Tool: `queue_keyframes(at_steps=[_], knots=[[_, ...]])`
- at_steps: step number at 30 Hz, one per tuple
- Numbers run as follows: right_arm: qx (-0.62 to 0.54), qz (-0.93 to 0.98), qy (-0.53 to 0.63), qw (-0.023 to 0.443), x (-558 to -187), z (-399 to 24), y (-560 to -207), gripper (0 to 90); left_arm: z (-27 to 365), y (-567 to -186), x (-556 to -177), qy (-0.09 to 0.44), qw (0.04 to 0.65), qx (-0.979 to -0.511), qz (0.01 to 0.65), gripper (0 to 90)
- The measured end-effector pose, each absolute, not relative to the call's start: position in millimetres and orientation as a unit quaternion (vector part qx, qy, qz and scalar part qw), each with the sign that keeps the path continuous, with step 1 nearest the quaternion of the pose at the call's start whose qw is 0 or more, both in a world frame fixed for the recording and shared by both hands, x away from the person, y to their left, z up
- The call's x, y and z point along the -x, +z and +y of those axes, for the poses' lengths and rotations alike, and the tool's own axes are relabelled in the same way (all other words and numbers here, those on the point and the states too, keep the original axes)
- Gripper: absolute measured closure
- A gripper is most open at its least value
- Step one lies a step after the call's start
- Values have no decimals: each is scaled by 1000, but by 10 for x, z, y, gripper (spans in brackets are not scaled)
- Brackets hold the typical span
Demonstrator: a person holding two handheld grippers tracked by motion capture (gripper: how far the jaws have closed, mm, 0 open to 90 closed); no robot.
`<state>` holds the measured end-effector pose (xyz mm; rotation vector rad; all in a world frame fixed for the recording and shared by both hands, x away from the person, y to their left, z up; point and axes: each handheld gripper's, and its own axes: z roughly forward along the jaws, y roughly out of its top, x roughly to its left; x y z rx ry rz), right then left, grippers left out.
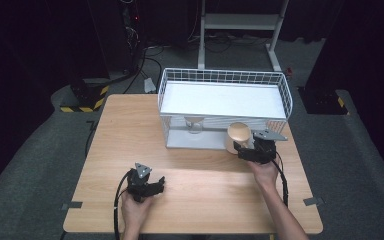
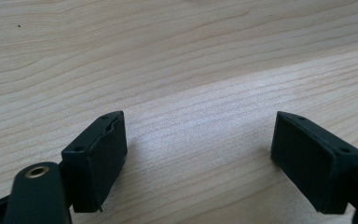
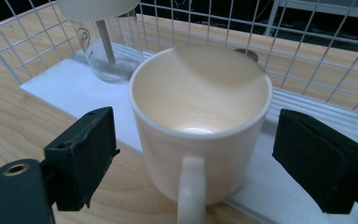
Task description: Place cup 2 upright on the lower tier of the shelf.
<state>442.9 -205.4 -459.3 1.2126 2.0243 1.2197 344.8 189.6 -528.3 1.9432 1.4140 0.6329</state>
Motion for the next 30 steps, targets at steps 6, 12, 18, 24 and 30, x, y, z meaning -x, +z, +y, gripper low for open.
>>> queue_keyframes(at_steps=[6, 12, 18, 24, 30], knots=[[-449, 740, 441, 238, -4301, -2098, -4664, 240, 1895, -5282, -3447, 241, 322, -740, 539, 185], [-451, 744, 432, 237, -4235, -2108, -4734, 318, 1896, -5282, -3447, 241, 322, -740, 539, 185], [-459, 748, 419, 232, -4236, -2079, -4784, 362, 1896, -5282, -3447, 241, 322, -740, 539, 185], [-468, 749, 406, 236, -4265, -2054, -4827, 402, 1896, -5282, -3448, 241, 322, -740, 539, 185], [-473, 751, 393, 240, -4295, -2032, -4851, 418, 1896, -5282, -3447, 241, 322, -740, 539, 185]])
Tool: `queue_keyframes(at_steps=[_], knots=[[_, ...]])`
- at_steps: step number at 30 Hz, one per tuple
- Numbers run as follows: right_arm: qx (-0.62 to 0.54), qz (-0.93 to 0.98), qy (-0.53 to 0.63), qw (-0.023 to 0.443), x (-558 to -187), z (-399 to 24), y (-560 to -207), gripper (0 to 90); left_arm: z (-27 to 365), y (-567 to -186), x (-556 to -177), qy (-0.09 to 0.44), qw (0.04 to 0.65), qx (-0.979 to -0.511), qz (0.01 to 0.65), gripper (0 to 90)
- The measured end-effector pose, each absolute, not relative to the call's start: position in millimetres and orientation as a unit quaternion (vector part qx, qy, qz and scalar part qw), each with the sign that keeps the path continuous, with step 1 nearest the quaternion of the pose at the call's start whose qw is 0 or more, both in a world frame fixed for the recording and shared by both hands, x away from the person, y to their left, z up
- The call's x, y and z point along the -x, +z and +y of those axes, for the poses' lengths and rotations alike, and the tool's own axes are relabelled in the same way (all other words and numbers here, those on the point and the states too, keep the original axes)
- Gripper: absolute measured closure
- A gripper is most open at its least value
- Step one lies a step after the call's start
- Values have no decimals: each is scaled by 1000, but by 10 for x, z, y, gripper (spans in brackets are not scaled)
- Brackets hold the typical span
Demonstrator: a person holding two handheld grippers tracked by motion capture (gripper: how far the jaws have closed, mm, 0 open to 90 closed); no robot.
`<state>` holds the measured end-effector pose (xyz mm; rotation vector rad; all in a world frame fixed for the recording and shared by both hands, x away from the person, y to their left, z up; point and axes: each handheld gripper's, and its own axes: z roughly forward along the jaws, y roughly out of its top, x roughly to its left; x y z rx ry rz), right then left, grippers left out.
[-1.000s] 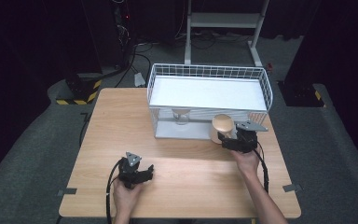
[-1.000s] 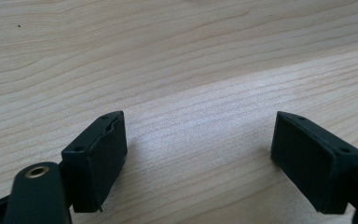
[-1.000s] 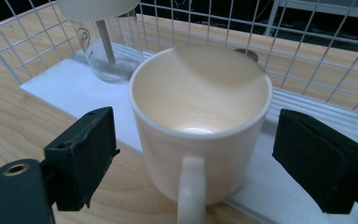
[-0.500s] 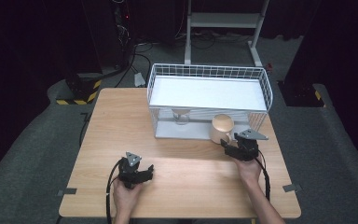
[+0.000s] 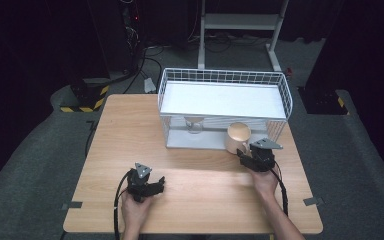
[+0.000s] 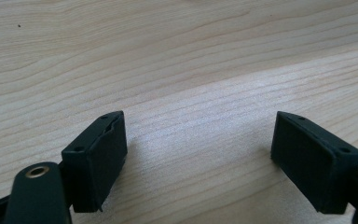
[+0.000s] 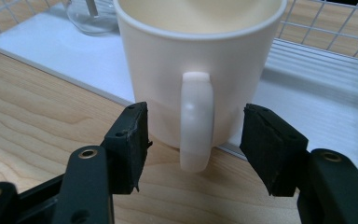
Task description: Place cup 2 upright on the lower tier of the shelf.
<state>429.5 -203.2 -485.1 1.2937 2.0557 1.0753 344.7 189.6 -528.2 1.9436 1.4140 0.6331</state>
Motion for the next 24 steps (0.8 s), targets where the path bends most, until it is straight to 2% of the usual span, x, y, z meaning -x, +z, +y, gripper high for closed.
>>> queue_keyframes(at_steps=[24], knots=[[-485, 749, 378, 246, -4466, -1907, -4836, 427, 1895, -5282, -3447, 240, 322, -740, 539, 185]])
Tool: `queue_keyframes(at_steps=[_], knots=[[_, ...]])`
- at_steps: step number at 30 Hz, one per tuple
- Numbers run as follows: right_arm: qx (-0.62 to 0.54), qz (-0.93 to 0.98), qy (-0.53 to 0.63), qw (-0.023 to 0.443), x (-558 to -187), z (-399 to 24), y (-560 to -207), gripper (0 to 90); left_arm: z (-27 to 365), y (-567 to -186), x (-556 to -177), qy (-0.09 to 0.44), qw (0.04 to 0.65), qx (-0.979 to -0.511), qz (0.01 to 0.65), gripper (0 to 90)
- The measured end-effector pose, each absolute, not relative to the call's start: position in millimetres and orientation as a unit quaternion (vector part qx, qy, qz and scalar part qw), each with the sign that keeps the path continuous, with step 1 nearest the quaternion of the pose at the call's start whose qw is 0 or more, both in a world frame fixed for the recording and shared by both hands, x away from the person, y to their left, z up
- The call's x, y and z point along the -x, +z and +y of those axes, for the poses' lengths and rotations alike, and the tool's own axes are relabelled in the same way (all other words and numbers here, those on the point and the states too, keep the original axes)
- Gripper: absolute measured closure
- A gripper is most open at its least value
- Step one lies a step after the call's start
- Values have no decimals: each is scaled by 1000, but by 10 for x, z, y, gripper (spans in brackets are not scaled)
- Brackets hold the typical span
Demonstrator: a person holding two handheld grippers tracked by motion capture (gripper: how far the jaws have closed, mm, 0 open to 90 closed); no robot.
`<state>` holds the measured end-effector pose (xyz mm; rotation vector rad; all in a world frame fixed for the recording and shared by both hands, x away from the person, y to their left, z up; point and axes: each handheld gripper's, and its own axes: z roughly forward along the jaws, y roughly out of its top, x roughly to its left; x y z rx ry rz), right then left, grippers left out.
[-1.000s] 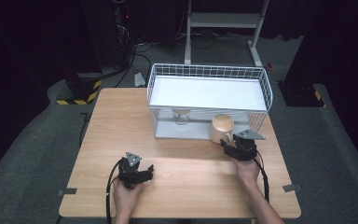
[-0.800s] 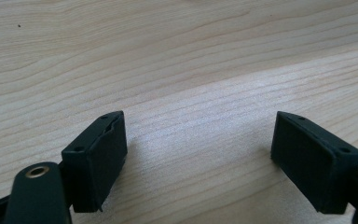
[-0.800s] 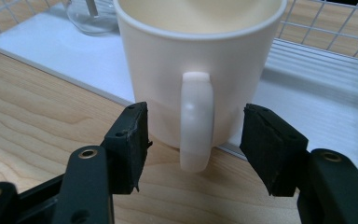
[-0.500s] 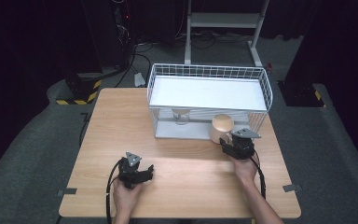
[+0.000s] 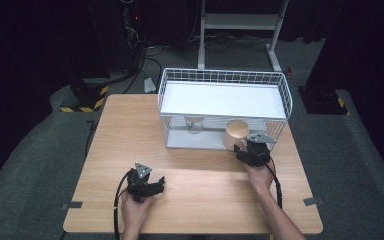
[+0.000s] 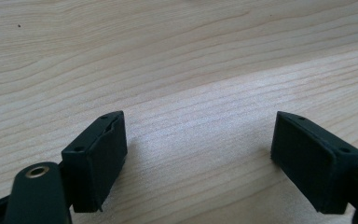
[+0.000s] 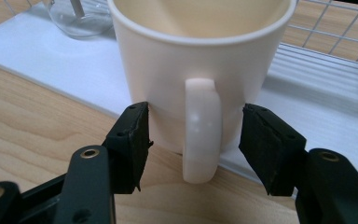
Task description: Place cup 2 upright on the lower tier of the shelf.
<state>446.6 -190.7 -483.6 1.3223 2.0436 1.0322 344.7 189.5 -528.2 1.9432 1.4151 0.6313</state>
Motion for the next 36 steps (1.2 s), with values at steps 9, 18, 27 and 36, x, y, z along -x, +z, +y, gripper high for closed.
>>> queue_keyframes(at_steps=[9, 18, 27, 36], knots=[[-490, 746, 379, 244, -4565, -1865, -4803, 432, 1897, -5282, -3448, 241, 322, -740, 538, 185], [-494, 745, 380, 239, -4640, -1856, -4815, 439, 1896, -5282, -3448, 241, 322, -740, 539, 185], [-495, 743, 377, 244, -4723, -1823, -4787, 459, 1897, -5282, -3448, 241, 322, -741, 538, 185], [-502, 741, 377, 239, -4778, -1826, -4805, 469, 1896, -5282, -3447, 240, 322, -741, 539, 185]])
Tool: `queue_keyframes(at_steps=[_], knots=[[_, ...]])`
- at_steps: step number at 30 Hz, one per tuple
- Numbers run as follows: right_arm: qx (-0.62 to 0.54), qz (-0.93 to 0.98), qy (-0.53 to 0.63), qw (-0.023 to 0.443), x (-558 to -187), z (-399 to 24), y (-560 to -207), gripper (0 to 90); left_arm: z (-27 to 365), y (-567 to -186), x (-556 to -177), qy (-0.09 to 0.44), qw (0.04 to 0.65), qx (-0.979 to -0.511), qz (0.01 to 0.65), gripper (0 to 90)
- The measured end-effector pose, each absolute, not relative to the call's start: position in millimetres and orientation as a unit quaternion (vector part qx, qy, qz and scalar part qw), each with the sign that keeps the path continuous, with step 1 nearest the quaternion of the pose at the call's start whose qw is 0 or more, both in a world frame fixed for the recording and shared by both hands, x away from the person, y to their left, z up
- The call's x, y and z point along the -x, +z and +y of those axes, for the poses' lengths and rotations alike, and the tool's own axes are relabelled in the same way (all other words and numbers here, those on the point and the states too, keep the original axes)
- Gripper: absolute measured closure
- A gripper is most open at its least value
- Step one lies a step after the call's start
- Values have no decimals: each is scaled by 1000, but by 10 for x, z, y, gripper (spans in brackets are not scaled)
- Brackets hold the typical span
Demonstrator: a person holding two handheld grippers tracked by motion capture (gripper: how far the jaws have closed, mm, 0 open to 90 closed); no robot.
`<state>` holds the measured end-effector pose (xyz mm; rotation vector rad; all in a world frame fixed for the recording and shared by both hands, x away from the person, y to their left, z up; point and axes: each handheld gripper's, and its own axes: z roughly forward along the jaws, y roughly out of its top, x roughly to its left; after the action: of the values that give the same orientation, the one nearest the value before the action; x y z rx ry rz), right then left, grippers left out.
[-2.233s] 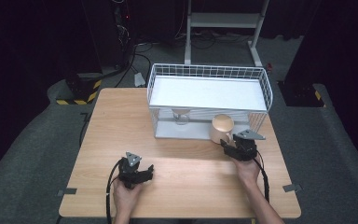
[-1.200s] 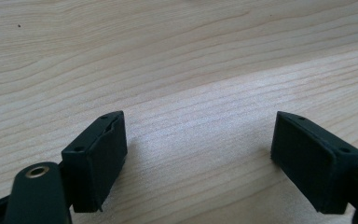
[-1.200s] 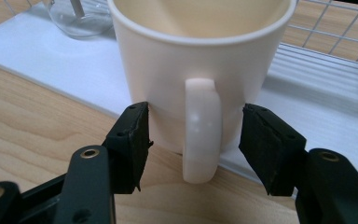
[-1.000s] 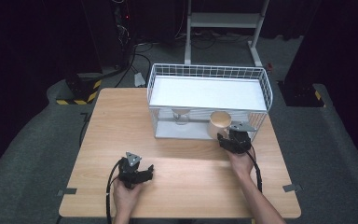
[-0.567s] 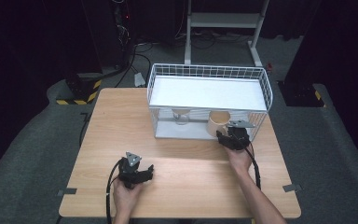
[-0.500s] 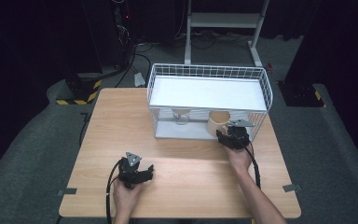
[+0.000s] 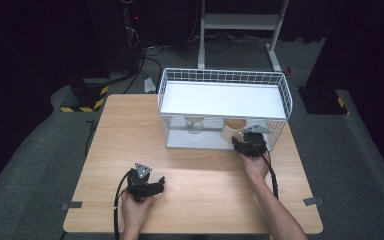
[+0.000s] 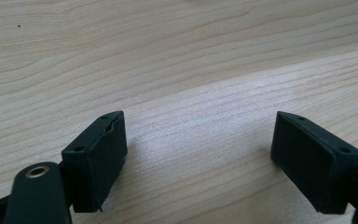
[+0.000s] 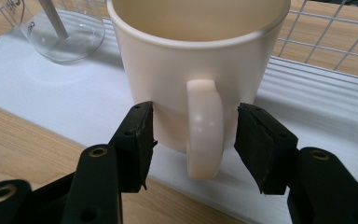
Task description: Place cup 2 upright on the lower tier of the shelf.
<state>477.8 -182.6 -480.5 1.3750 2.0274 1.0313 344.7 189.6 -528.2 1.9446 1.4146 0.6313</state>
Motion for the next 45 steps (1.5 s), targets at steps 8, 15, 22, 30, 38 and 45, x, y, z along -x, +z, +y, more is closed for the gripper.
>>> queue_keyframes(at_steps=[8, 15, 22, 30, 38, 45], knots=[[-503, 738, 376, 247, -4867, -1799, -4778, 482, 1898, -5280, -3447, 240, 321, -742, 538, 185], [-512, 731, 378, 245, -4914, -1810, -4834, 503, 1898, -5280, -3447, 240, 321, -742, 538, 185], [-523, 722, 381, 242, -4960, -1855, -4871, 507, 1898, -5280, -3447, 240, 321, -742, 538, 185], [-537, 711, 386, 238, -4998, -1883, -4899, 508, 1895, -5282, -3448, 241, 322, -740, 539, 185], [-527, 719, 381, 246, -5070, -1827, -4846, 503, 1896, -5282, -3448, 241, 322, -740, 538, 185], [-532, 718, 381, 236, -5034, -1881, -4866, 412, 1896, -5282, -3448, 241, 322, -740, 538, 185]])
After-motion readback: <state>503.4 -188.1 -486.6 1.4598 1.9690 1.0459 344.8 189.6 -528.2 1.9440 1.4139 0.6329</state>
